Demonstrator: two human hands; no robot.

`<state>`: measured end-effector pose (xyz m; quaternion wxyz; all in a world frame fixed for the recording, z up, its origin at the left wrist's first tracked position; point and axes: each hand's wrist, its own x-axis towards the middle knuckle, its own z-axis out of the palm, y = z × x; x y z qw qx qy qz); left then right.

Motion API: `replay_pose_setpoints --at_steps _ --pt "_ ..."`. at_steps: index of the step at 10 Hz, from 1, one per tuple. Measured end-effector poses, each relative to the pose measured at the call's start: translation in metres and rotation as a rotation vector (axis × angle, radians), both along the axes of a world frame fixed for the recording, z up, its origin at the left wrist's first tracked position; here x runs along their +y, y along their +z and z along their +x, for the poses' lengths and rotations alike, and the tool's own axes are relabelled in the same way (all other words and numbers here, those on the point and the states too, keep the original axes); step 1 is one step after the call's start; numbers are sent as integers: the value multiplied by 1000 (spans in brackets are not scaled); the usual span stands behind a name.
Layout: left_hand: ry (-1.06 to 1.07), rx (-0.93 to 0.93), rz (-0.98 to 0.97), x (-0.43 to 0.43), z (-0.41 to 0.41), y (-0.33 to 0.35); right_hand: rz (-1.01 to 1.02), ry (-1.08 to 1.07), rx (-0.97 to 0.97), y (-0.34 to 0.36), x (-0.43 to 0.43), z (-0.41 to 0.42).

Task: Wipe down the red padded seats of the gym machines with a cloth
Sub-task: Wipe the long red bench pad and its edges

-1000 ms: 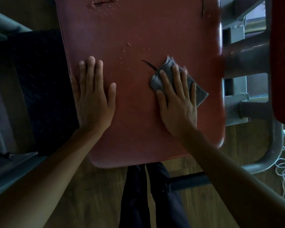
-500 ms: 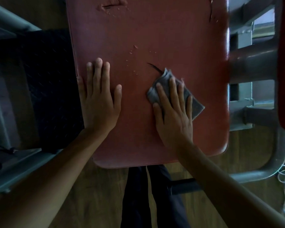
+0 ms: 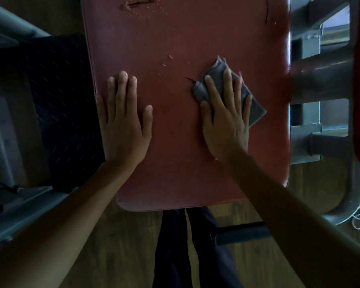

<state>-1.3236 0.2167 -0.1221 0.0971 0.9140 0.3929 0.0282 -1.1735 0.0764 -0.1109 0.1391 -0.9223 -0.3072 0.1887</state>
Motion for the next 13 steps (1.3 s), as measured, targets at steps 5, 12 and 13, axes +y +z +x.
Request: replay_pose_setpoints --at_steps 5,12,13 --pt "3 -4 -9 0 0 1 -16 130 -24 0 -20 -22" --pt "1 -7 -7 0 0 0 17 -7 26 1 13 -6" --pt "0 -9 -16 1 0 0 11 101 11 4 -11 -38"
